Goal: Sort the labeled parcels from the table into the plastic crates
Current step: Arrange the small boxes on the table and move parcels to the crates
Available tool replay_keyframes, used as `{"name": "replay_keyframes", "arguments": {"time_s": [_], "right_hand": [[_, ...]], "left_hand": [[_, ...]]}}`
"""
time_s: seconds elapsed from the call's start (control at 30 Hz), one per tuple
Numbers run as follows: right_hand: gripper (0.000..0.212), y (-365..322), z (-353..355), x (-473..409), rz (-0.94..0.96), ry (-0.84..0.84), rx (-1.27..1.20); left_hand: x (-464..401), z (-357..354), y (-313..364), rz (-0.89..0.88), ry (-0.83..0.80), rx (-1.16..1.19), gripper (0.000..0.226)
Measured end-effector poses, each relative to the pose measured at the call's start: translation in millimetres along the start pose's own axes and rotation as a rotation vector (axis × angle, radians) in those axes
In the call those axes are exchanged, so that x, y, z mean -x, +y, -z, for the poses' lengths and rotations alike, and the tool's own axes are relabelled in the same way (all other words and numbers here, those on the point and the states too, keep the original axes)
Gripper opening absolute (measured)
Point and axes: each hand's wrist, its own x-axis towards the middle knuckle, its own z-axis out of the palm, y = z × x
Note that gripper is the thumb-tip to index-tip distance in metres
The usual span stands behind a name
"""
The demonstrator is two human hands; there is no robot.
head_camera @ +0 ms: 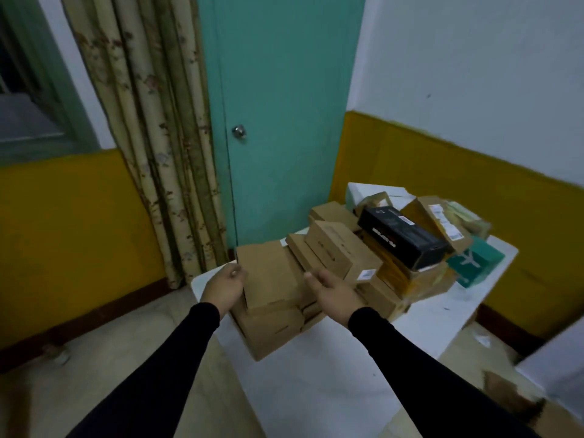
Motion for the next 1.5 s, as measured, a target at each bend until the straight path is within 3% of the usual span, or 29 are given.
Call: {"name": "replay_keyframes", "arguments": {"time_s": [0.2,0.43,0.6,0.8,0.93,0.97,1.07,1.13,1.23,1.5], "right_hand": [[0.060,13,-10,-52,-0.045,-0.251,0.168],[0.065,46,-17,-94,-0.060,-0.506,0.166],[0.052,48,10,-105,0.104,-0.458,0.174],[0.051,12,55,-103,0.384,-0.384,0.003],[0.075,-13,72,-100,0.490,-0.348,-0.105],[0.073,-16,73,-100,0.503,-0.355,-0.147],[0.031,-25,75,-90,0.550,-0.329,-0.223],[0.029,-32,74,-81,0.582,-0.266,-0.217],[0.044,-43,68,-67,0.503,-0.201,-0.242],[0.045,-51,76,-55,0.275,-0.199,-0.552]], "left_hand": [[-22,-24,-31,0.127,-0.054,0.002,0.044],[-6,-75,-22,0.316,0.121,0.175,0.050],[11,-92,-3,0.249,0.423,0.241,0.039],[48,-80,70,0.078,0.631,0.131,0.034],[76,-60,111,-0.055,0.594,0.069,0.049],[83,-54,118,-0.082,0.589,0.082,0.053],[102,-38,128,-0.145,0.584,0.126,0.052],[112,-29,128,-0.169,0.580,0.136,0.047],[124,-21,119,-0.182,0.548,0.148,0.043],[137,-17,86,-0.034,0.398,0.250,0.033]]}}
